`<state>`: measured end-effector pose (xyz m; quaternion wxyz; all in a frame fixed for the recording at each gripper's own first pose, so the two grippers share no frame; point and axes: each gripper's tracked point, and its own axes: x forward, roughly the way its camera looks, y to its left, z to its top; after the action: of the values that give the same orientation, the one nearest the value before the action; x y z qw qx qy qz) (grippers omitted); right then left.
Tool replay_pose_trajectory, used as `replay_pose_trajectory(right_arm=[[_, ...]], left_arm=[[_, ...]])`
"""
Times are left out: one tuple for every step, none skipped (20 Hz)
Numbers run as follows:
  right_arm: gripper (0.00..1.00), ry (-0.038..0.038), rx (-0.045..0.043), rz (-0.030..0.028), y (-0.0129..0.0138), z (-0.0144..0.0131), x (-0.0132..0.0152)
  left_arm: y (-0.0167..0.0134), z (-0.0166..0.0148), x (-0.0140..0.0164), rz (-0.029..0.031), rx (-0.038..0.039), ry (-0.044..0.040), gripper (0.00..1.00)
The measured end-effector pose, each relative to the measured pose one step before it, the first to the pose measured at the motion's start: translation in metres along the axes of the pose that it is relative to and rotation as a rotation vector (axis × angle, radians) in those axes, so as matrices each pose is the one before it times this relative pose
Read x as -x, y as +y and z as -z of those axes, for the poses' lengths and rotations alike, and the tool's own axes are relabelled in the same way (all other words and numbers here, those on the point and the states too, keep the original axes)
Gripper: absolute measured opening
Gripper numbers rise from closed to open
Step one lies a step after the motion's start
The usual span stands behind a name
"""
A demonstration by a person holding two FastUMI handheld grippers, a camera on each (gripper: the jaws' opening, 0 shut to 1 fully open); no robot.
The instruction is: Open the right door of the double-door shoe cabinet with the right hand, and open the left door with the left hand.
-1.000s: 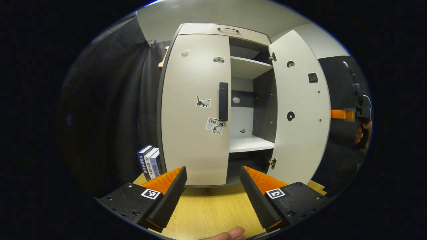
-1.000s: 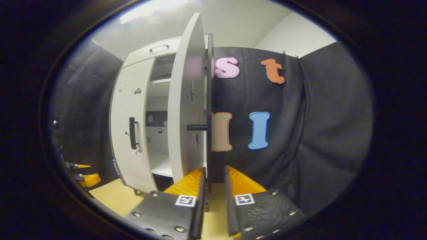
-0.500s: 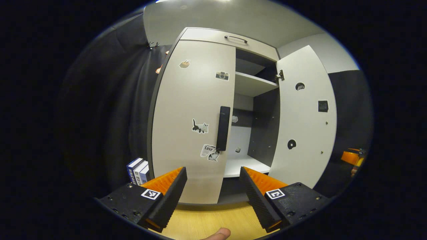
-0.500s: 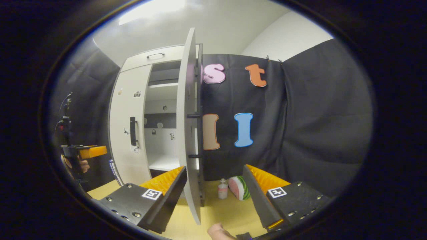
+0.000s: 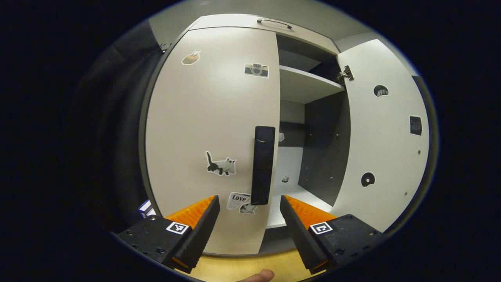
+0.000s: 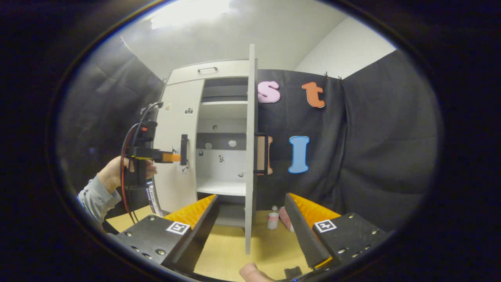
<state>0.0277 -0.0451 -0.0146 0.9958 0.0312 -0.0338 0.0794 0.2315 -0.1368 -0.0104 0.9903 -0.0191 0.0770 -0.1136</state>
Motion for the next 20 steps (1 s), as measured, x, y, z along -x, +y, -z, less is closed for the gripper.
replay_pose_trajectory(right_arm=[[0.99, -0.00094, 0.00262, -0.0061, 0.00276, 0.00278, 0.00147], [0.99, 0.00215, -0.00214, -0.00575, 0.00228, 0.00215, 0.00255], [0.99, 0.00524, -0.00347, -0.00141, 0.00094, 0.00374, 0.002], [0.99, 0.00942, 0.00011, 0.00288, -0.00059, 0.00302, 0.00139], [0.99, 0.01195, 0.00015, 0.01034, -0.00247, 0.00491, -0.00127], [0.99, 0.00599, 0.00171, 0.0069, -0.00164, 0.00307, 0.00198], [0.99, 0.00203, -0.00061, 0.00361, -0.00046, 0.00252, 0.00087], [1.0, -0.00147, -0.00768, 0.00159, 0.00076, 0.00102, 0.00226], [1.0, 0.00042, -0.00964, -0.00569, 0.00341, 0.00056, 0.00007], [0.99, -0.00009, -0.01013, -0.00934, 0.00374, 0.00056, 0.0021], [0.99, -0.00199, -0.00879, -0.00675, 0.00341, 0.00142, 0.00074], [0.97, -0.00263, -0.00663, -0.00274, 0.0021, 0.0, 0.00278], [0.97, -0.00303, -0.00525, -0.0015, 0.00223, 0.00055, 0.0026], [0.97, -0.00142, -0.00321, -0.00053, 0.002, -0.00001, 0.00305], [0.99, -0.00302, -0.00479, -0.00132, 0.00263, -0.00206, 0.00238], [0.99, -0.00056, -0.00576, -0.00385, 0.00254, -0.00095, 0.00211], [0.99, 0.00199, -0.00521, -0.00396, 0.00267, 0.00113, 0.00122], [0.97, 0.00144, -0.00242, 0.00052, 0.00156, 0.00154, 0.00286], [0.99, 0.00282, -0.00278, 0.0071, 0.00064, 0.00143, 0.00312], [0.99, 0.00095, -0.00253, 0.00756, 0.00021, 0.00022, 0.00276]], left_arm=[[-0.00142, -0.00544, -0.00749, -0.00001, -0.00188, -0.01836, 0.96], [-0.00327, -0.00476, -0.00486, 0.01119, -0.0069, -0.01413, 0.96], [-0.00217, -0.0067, -0.00592, 0.00377, -0.00638, -0.02501, 0.96], [0.0005, -0.00625, -0.00604, -0.00035, -0.00324, -0.03052, 0.95], [0.00136, -0.00381, -0.00741, -0.00327, -0.00235, -0.02073, 0.94], [0.00229, 0.00005, -0.00522, -0.00757, 0.00101, 0.00075, 0.9], [0.00138, 0.00343, -0.00545, -0.0049, 0.01121, 0.01945, 0.87], [-0.00055, 0.00409, -0.00595, 0.00459, 0.01635, 0.02129, 0.82], [0.00052, 0.00407, -0.00575, 0.00291, 0.0157, 0.02142, 0.81], [0.00401, 0.0047, -0.00359, -0.01493, 0.01671, 0.02545, 0.76], [-0.00255, -0.00386, 0.00168, 0.01593, 0.02052, -0.01032, 0.74], [-0.00506, -0.00324, -0.00239, 0.02604, 0.01577, 0.00405, 0.66], [-0.00647, 0.00632, -0.00168, 0.04302, 0.02206, 0.02434, 0.62], [-0.00085, 0.00007, -0.00173, 0.0006, 0.00312, 0.00561, 0.47], [0.00237, -0.00069, -0.00042, 0.01238, -0.00632, -0.00523, 0.39], [0.00082, 0.00395, 0.00262, 0.00893, -0.00687, 0.01414, 0.36], [-0.00174, -0.00233, -0.00033, 0.00836, -0.01285, 0.00025, 0.35], [-0.00062, 0.00158, 0.00089, 0.0077, -0.01222, 0.01903, 0.34], [-0.00041, 0.00104, 0.00235, 0.00569, -0.01661, 0.01514, 0.32], [0.00031, -0.00103, -0.00094, 0.00038, -0.00482, 0.00655, 0.27]])
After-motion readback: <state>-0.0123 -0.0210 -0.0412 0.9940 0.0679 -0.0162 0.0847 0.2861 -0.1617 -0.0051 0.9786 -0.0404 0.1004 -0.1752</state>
